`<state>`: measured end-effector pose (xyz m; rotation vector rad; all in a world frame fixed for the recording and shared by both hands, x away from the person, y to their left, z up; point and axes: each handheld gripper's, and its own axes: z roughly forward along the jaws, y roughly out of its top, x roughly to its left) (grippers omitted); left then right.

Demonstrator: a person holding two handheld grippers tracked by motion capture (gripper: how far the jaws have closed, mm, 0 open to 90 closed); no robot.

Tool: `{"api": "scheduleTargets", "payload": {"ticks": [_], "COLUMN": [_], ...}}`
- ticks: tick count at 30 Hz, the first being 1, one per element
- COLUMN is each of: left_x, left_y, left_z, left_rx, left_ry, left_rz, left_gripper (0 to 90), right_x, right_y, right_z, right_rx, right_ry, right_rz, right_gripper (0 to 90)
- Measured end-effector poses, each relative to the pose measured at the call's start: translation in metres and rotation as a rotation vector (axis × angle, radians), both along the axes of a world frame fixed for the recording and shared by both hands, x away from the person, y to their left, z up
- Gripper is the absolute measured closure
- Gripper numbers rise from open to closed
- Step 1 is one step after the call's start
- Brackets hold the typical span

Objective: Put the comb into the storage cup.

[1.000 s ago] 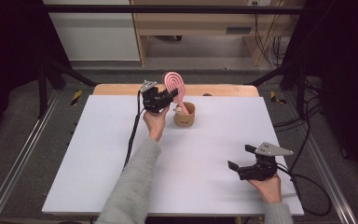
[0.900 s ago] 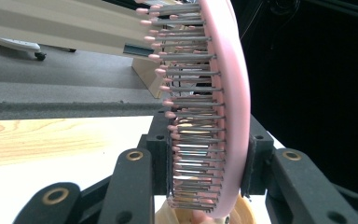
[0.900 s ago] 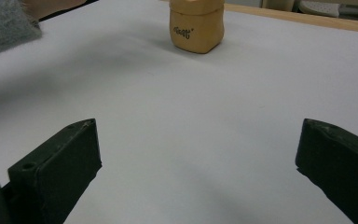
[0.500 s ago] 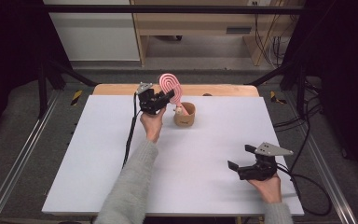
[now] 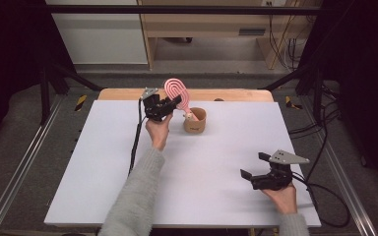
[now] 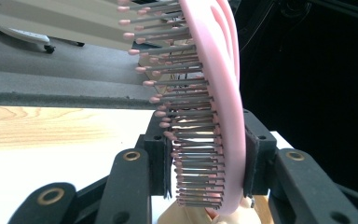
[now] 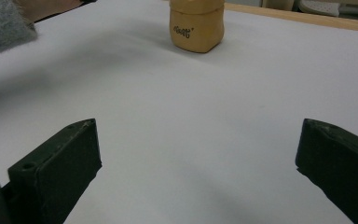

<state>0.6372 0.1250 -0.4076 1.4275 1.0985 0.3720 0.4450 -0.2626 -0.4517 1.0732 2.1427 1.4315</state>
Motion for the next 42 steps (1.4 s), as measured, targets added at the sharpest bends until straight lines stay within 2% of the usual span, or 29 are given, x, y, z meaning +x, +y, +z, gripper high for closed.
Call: {"api": "scheduleTargets", "payload": {"ticks": [8, 17, 28, 33, 38, 42], "left_x": [0.0, -0.002, -0.005, -0.008, -0.013, -0.017], "left_y": [0.0, 0.004, 0.015, 0.018, 0.019, 0.024], "left_z": [0.0, 0.002, 0.006, 0.01, 0.013, 0.015], "left_rx": [0.004, 0.048, 0.038, 0.078, 0.141, 0.146], "left_ry": [-0.004, -0.006, 0.0, -0.002, -0.012, -0.014], "left_rz": [-0.001, -0.016, -0.033, -0.042, -0.054, -0.07], "left_gripper": [60.8, 57.3, 40.5, 35.2, 28.2, 21.8], "right_x": [0.0, 0.0, 0.0, 0.0, 0.0, 0.0], "right_y": [0.0, 0.0, 0.0, 0.0, -0.001, 0.0], "right_z": [0.0, 0.0, 0.0, 0.0, 0.001, 0.001], "right_rx": [0.003, 0.004, 0.007, 0.008, 0.011, 0.011], "right_ry": [0.0, -0.001, -0.002, -0.006, -0.007, -0.007], "right_rz": [-0.002, -0.002, -0.004, -0.003, -0.005, -0.006], "right_gripper": [0.3, 0.3, 0.3, 0.3, 0.3, 0.3]}}
